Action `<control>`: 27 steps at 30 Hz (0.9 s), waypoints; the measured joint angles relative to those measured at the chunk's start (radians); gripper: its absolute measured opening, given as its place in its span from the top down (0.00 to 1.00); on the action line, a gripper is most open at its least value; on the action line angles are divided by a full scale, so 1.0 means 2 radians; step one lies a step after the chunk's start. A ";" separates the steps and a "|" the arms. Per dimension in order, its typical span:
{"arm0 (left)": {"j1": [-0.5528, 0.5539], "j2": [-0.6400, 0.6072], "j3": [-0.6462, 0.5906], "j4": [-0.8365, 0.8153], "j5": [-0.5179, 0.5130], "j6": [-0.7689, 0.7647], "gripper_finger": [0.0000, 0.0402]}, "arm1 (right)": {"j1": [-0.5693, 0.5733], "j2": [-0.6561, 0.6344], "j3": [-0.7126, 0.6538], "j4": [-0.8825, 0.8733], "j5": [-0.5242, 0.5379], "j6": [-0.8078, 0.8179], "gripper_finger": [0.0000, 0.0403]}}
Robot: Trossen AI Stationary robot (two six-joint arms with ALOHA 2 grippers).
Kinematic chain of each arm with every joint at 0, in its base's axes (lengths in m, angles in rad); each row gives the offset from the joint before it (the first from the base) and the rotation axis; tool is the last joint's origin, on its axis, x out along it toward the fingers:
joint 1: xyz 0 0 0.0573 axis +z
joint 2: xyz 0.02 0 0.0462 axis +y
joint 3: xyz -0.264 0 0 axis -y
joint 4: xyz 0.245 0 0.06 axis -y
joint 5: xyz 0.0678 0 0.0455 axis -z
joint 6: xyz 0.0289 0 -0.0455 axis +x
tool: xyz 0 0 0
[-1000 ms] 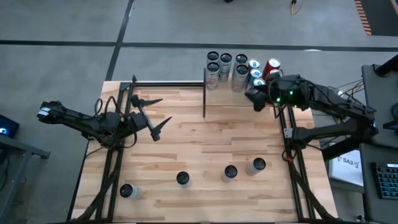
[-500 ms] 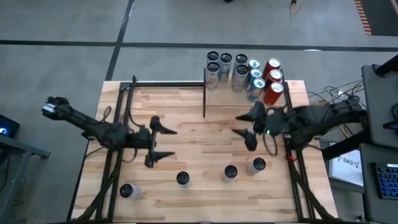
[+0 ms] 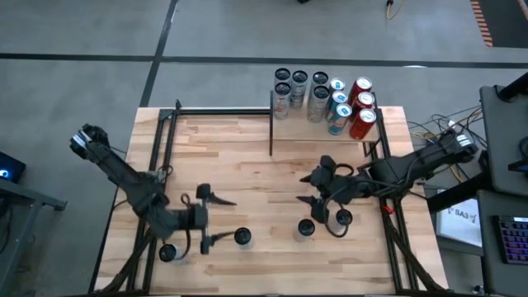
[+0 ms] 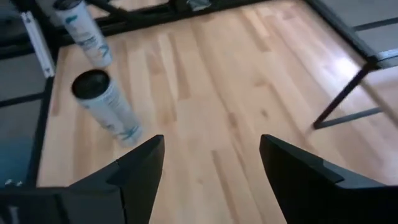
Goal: Place canned beverage on shelf
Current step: Put the right white blue soda can on the shelf aligned with the other white blue soda cans
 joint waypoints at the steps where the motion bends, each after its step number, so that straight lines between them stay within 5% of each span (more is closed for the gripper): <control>1: -0.005 0.010 0.011 -0.014 -0.002 0.000 0.14 | 0.000 0.005 0.003 -0.002 -0.006 0.003 0.37; 10: -0.025 0.100 0.080 -0.078 -0.005 -0.004 0.14 | 0.023 0.074 0.064 -0.003 -0.011 -0.003 0.38; 27: -0.030 0.198 0.079 -0.098 -0.008 -0.048 0.14 | 0.087 0.196 0.147 -0.014 -0.010 0.021 0.40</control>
